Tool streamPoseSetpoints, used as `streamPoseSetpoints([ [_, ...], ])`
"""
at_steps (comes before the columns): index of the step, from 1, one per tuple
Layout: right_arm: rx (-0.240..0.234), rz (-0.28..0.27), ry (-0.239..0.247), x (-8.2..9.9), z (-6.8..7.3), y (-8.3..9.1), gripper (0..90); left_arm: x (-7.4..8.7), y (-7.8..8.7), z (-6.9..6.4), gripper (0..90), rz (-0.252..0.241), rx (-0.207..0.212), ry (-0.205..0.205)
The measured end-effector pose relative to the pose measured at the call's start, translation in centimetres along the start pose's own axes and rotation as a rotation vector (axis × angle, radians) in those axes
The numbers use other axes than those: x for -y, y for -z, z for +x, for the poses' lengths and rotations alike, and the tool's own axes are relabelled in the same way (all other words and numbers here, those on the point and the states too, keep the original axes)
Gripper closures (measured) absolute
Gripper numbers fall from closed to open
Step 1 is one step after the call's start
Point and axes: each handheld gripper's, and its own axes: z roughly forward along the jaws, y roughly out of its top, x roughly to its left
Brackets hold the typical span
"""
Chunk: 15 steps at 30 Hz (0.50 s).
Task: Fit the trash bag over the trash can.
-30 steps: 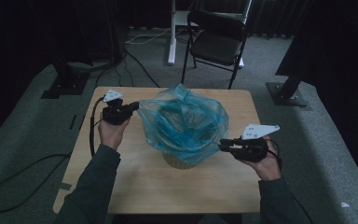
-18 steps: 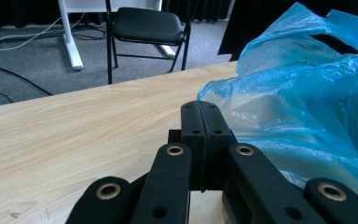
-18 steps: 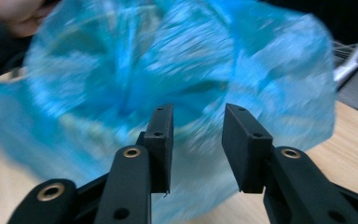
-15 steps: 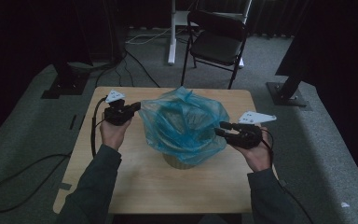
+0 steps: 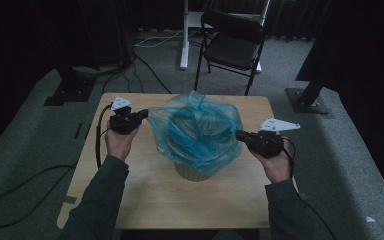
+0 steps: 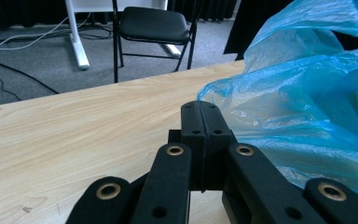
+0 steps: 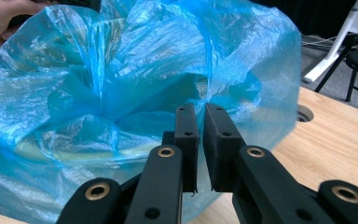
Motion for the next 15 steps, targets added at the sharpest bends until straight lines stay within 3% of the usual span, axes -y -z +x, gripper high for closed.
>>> streamPoseSetpoints([
  [4, -0.032, -0.022, -0.024, 0.1, -0.5, 0.0, 75.3, 0.0, -0.1, 0.0, 89.6, -0.001, -0.003, 0.002],
  [11, -0.006, -0.062, -0.042, -0.8, -0.6, -0.7, 62.1, -0.1, -0.2, -0.2, 89.6, -0.002, -0.002, -0.005],
  [12, -0.003, -0.061, -0.039, -1.0, -0.7, -0.9, 64.1, -0.1, -0.2, -0.2, 89.6, -0.003, -0.004, -0.006],
  [15, 0.01, -0.051, -0.05, -1.2, -0.9, -1.1, 81.5, -0.1, -0.1, 0.0, 89.6, -0.006, -0.006, -0.001],
])
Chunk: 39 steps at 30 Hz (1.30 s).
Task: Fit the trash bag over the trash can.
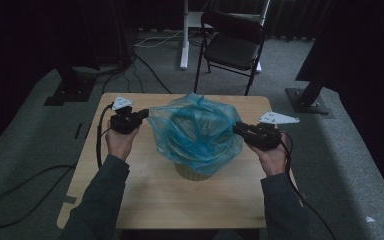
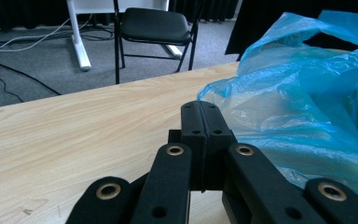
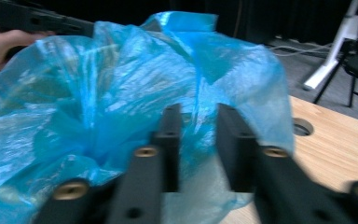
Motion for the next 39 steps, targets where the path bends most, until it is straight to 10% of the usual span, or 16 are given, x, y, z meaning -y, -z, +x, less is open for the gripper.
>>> streamPoseSetpoints([
  [17, 0.107, 0.119, -0.031, 2.9, -1.3, 0.3, 90.0, 0.6, 0.1, 1.0, 89.5, 0.013, -0.021, 0.005],
  [27, 0.048, -0.018, -0.018, 0.6, -0.5, 0.9, 68.8, 0.2, 0.2, 0.6, 82.4, -0.014, 0.016, -0.004],
  [33, 0.015, -0.001, 0.001, -0.7, 0.3, -0.6, 62.4, 0.0, 0.1, 0.3, 78.4, -0.026, 0.044, -0.005],
  [39, 0.045, 0.046, -0.016, -1.1, -0.6, -1.9, 80.4, -0.5, -0.3, -0.4, 76.8, -0.025, 0.071, -0.023],
])
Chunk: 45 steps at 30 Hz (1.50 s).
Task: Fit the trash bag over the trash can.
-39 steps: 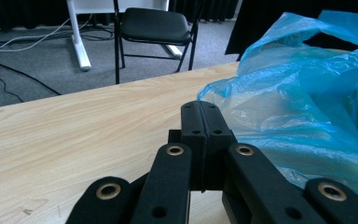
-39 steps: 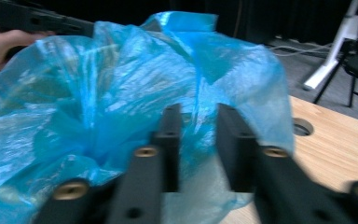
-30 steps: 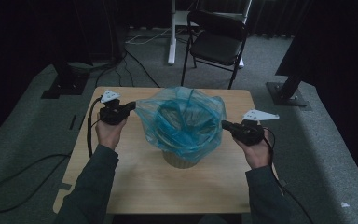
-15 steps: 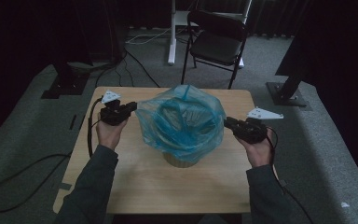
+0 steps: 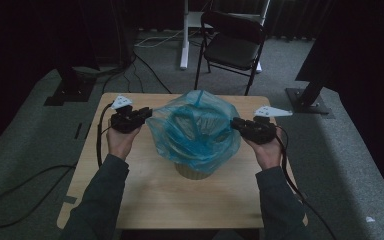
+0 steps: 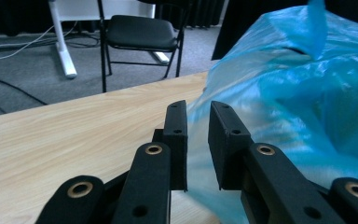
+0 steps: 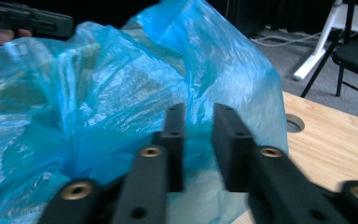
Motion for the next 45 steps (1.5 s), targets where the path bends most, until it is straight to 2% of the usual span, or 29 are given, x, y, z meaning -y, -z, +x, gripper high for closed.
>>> streamPoseSetpoints([
  [2, 0.006, 0.01, -0.006, -0.1, -0.3, -0.3, 84.3, -0.3, -0.4, -0.3, 76.3, 0.01, 0.015, -0.014],
  [7, 0.009, 0.02, -0.016, -0.1, -0.8, -0.9, 87.6, -0.8, -1.8, -1.3, 72.2, 0.06, 0.062, -0.056],
  [12, 0.0, 0.026, -0.018, -0.2, -1.1, -1.1, 87.9, -1.0, -2.8, -1.7, 67.9, 0.075, 0.108, -0.052],
  [19, -0.022, 0.032, -0.028, -0.5, -1.6, -1.6, 88.0, -1.6, -3.7, -1.7, 69.6, 0.082, 0.114, -0.034],
  [24, -0.036, 0.031, -0.042, -0.6, -2.0, -2.0, 88.1, -2.0, -4.5, -1.9, 77.4, 0.095, 0.114, -0.043],
  [29, -0.031, 0.038, -0.044, -0.8, -2.3, -2.3, 88.9, -2.1, -5.3, -2.2, 88.9, 0.102, 0.107, -0.056],
  [38, -0.026, 0.044, -0.048, -0.9, -2.6, -2.7, 89.4, -2.7, -5.4, -2.1, 89.8, 0.077, 0.101, -0.045],
  [41, -0.025, 0.041, -0.05, -1.0, -2.6, -2.6, 89.4, -2.9, -5.0, -2.2, 89.8, 0.062, 0.112, -0.042],
  [42, -0.026, 0.041, -0.05, -1.0, -2.7, -2.6, 89.4, -3.0, -4.9, -2.2, 89.5, 0.059, 0.126, -0.042],
  [45, -0.025, 0.041, -0.052, -1.1, -2.8, -2.6, 89.3, -3.3, -5.2, -2.4, 72.4, 0.075, 0.16, -0.052],
])
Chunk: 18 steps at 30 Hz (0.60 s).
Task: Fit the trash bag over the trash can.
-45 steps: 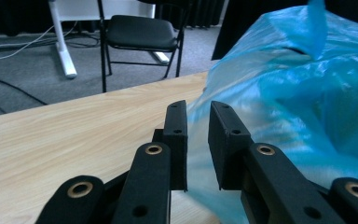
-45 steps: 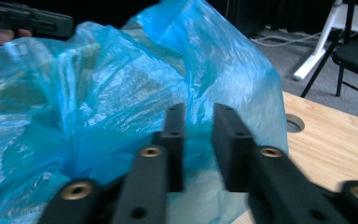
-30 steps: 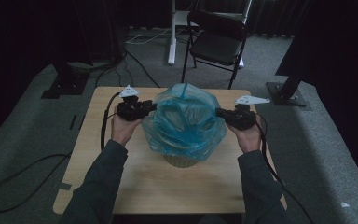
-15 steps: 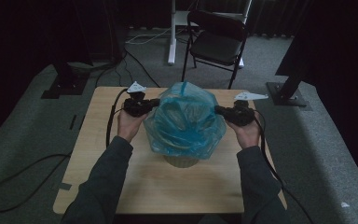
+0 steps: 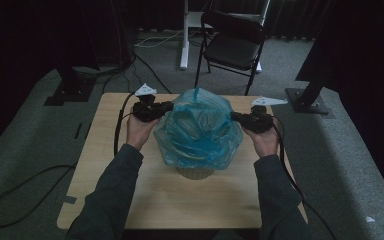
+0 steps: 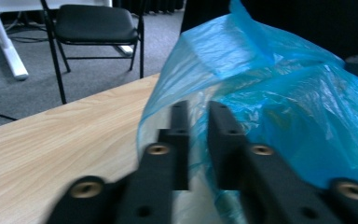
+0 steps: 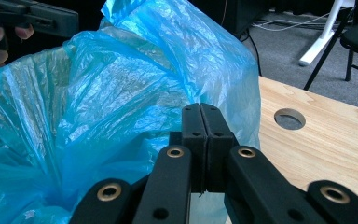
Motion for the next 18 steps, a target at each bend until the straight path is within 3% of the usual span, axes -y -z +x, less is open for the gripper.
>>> streamPoseSetpoints([
  [2, -0.004, -0.005, -0.004, 0.0, -0.1, -0.1, 89.0, 0.0, -0.6, -0.1, 64.9, 0.028, 0.0, -0.002],
  [4, -0.011, -0.004, -0.009, -0.1, -0.1, -0.1, 88.4, 0.0, -1.0, -0.1, 64.3, 0.051, -0.005, -0.007],
  [8, -0.019, 0.003, -0.007, -0.1, -0.2, -0.4, 88.4, -0.2, -1.6, -0.5, 79.3, 0.059, -0.015, -0.029],
  [11, -0.018, 0.004, -0.002, -0.2, -0.2, -0.6, 88.9, -0.7, -1.7, -0.6, 80.7, 0.05, -0.026, -0.033],
  [14, -0.017, 0.006, -0.005, -0.3, -0.2, -0.7, 89.2, -1.0, -1.5, -0.5, 85.7, 0.015, -0.01, -0.014],
  [18, -0.014, 0.008, -0.006, -0.4, -0.3, -0.9, 89.3, -1.0, -1.9, -0.1, 88.4, 0.021, -0.025, -0.008],
])
